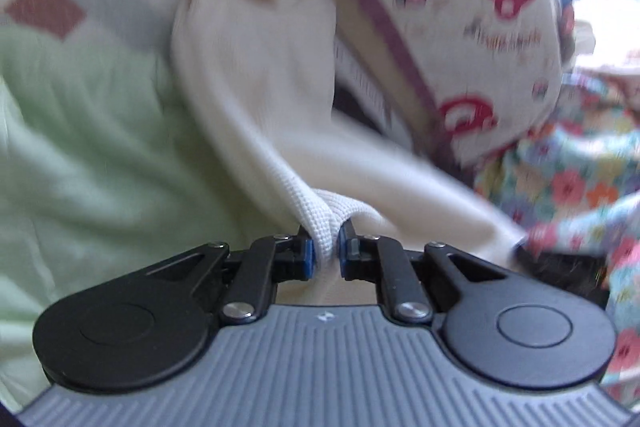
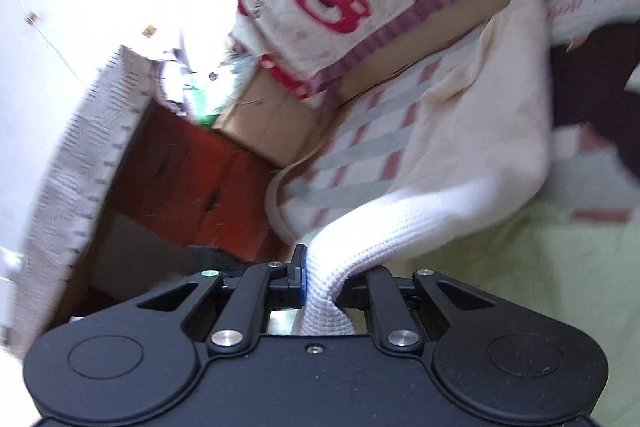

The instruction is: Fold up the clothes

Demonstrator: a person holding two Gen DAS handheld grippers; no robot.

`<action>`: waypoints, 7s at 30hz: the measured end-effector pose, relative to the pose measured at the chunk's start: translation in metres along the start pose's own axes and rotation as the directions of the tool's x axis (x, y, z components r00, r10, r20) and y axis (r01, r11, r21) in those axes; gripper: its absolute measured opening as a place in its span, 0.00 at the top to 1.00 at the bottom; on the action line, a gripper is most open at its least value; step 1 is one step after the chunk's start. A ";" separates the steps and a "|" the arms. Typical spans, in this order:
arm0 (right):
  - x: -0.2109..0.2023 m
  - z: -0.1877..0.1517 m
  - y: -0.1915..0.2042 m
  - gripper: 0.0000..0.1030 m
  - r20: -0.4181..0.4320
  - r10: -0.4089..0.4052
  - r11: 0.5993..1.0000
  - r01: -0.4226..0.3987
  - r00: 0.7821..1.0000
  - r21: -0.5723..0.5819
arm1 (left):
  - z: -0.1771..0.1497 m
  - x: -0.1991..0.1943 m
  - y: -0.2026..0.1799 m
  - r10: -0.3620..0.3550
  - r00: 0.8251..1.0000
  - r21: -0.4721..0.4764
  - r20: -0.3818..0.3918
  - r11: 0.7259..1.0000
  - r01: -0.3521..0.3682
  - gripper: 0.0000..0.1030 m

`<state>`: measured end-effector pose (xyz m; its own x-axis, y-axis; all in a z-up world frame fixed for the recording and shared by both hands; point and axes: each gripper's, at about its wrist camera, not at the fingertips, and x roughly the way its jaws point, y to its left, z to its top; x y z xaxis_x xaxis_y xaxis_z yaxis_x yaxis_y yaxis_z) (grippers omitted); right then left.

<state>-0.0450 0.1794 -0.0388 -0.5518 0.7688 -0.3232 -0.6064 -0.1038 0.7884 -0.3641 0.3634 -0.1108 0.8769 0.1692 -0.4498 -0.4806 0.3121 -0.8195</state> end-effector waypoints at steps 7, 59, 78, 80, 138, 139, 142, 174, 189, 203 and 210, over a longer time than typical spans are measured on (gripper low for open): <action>0.026 0.022 -0.034 0.87 -0.003 -0.369 0.929 0.369 0.930 -0.017 | 0.019 0.040 0.001 0.133 0.991 0.133 -0.034 0.983 -0.127 0.86; 0.013 0.073 0.002 0.61 -0.040 -0.637 0.722 0.578 0.770 -0.379 | 0.051 -0.051 -0.061 0.376 0.917 0.706 0.131 0.614 -0.352 0.46; 0.205 0.130 -0.109 0.61 -0.069 -0.659 0.624 0.494 0.749 -0.605 | 0.174 0.168 0.016 0.472 0.874 0.736 0.118 0.549 -0.396 0.92; 0.206 0.133 -0.112 0.61 -0.069 -0.659 0.627 0.497 0.749 -0.599 | 0.194 0.160 0.029 0.499 0.848 0.599 0.181 0.628 -0.497 0.90; 0.004 -0.109 -0.050 0.90 -0.355 -0.046 0.937 0.164 0.934 0.310 | -0.067 -0.033 -0.002 0.299 0.786 0.333 -0.541 0.934 -0.126 0.92; 0.006 -0.098 -0.046 0.90 -0.332 -0.038 0.944 0.143 0.943 0.297 | -0.061 -0.035 -0.006 0.289 0.807 0.337 -0.515 0.934 -0.119 0.92; 0.021 -0.056 -0.045 0.91 -0.277 -0.069 0.964 0.135 0.958 0.229 | -0.028 -0.037 -0.014 0.253 0.867 0.331 -0.429 0.937 -0.109 0.93; 0.093 0.066 -0.085 0.45 -0.048 -0.458 0.821 0.402 0.888 -0.406 | 0.103 0.064 0.001 0.181 0.977 0.767 0.117 0.608 -0.204 0.50; 0.191 0.073 -0.068 0.42 -0.229 -0.466 0.825 0.326 0.855 -0.462 | 0.040 0.056 -0.025 0.162 0.985 0.907 -0.065 0.422 -0.009 0.30; 0.157 0.145 -0.073 0.42 -0.033 -0.378 0.910 0.364 0.925 -0.200 | 0.044 0.132 -0.032 0.428 0.903 0.898 0.022 0.389 -0.206 0.82; 0.136 0.143 -0.088 0.42 0.052 -0.469 0.837 0.462 0.882 -0.291 | 0.092 0.135 -0.018 0.362 0.932 0.784 -0.014 0.582 -0.215 0.89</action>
<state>0.0153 0.3827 -0.0776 -0.1726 0.7591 -0.6277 -0.9298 0.0848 0.3582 -0.2364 0.4666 -0.1242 0.6436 0.2580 -0.7206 -0.4667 0.8785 -0.1023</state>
